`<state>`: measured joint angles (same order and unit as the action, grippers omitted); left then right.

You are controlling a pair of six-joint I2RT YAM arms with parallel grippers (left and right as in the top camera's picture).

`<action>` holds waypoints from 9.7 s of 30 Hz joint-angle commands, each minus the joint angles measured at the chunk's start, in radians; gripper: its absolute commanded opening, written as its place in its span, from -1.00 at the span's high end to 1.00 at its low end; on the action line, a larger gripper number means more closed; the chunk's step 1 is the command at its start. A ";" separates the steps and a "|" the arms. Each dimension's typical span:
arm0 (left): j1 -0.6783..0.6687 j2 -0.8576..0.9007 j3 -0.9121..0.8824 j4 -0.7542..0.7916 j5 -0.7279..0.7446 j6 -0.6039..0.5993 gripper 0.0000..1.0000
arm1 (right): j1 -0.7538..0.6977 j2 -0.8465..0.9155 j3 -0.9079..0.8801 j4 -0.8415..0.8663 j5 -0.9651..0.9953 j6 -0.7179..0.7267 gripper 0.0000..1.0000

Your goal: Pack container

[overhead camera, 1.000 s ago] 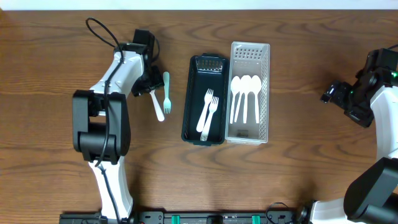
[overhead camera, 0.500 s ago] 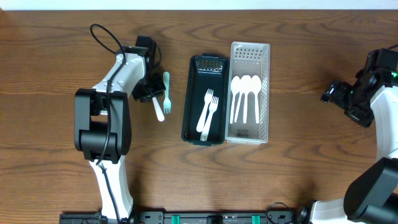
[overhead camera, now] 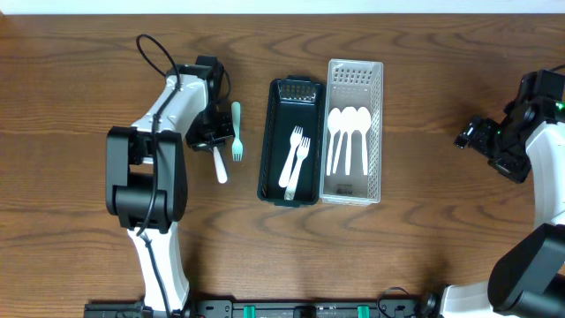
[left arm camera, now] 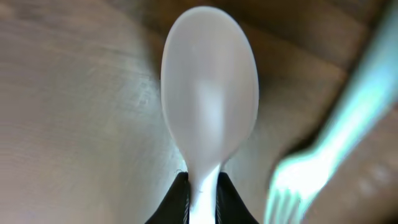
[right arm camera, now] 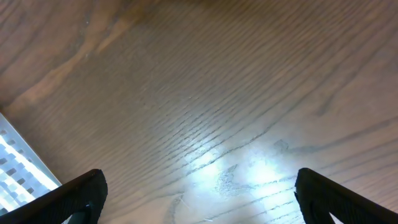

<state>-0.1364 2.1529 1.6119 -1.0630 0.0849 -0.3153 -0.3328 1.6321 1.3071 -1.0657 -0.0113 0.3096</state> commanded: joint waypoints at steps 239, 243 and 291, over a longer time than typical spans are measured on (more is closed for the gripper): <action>-0.121 -0.543 0.103 -0.278 -0.203 0.125 -0.22 | 0.281 0.157 -0.031 0.354 -0.300 0.178 0.97; -0.040 -0.561 0.103 -0.346 -0.197 0.128 -0.18 | 0.342 0.241 -0.031 0.430 -0.312 0.217 0.97; 0.059 -1.321 0.103 -0.407 -0.137 0.135 -0.96 | 0.367 -0.994 0.137 0.156 -0.247 -0.195 -0.98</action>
<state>-0.0803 0.8345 1.7081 -1.4673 -0.0555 -0.1802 0.0284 0.6697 1.4528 -0.8940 -0.2779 0.1219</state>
